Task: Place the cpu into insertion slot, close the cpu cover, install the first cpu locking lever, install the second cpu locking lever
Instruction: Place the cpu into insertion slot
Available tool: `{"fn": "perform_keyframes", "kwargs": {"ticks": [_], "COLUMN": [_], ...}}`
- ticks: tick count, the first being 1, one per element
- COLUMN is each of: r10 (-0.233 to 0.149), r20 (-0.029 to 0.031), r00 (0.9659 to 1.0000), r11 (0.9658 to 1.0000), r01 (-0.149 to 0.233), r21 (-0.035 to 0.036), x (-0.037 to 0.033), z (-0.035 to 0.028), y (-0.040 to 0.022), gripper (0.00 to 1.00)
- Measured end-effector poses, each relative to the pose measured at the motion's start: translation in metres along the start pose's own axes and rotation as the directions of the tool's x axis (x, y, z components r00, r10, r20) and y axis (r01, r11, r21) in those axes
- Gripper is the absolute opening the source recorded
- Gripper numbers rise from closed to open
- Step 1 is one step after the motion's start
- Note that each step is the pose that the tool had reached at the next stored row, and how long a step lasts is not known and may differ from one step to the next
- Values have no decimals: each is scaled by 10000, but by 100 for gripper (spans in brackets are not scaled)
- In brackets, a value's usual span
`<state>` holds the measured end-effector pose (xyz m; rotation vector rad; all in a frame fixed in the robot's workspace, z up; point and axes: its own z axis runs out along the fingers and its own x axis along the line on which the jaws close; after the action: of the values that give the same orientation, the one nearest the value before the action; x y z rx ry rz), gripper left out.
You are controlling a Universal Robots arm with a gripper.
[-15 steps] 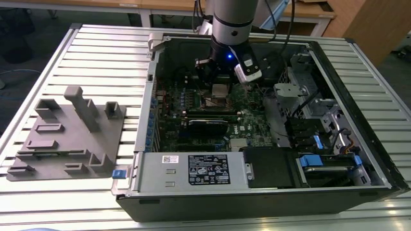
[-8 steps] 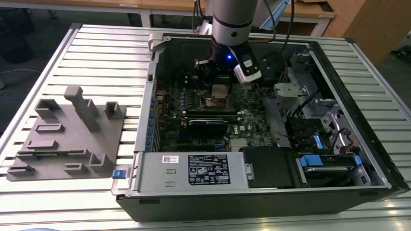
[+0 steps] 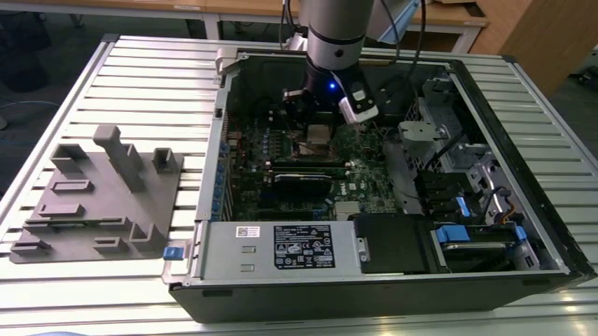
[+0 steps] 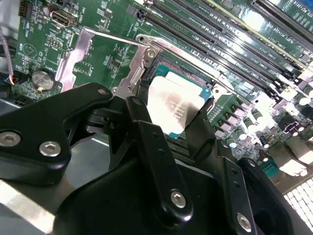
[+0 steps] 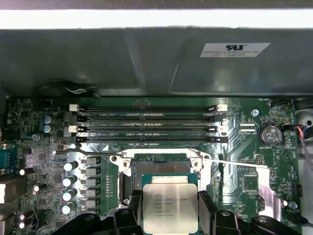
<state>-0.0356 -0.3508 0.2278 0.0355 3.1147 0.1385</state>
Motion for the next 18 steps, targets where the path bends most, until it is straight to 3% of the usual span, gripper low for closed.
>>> {"fn": "perform_keyframes", "kwargs": {"ticks": [9,18], "r10": [1,3], "r20": [0,-1], "r00": [10000,10000], "r11": [10000,10000], "r01": [-1,-3], "r21": [-2,-5], "x": [2,6], "z": [23,109], "y": [29,35], "gripper": [54,54]}}
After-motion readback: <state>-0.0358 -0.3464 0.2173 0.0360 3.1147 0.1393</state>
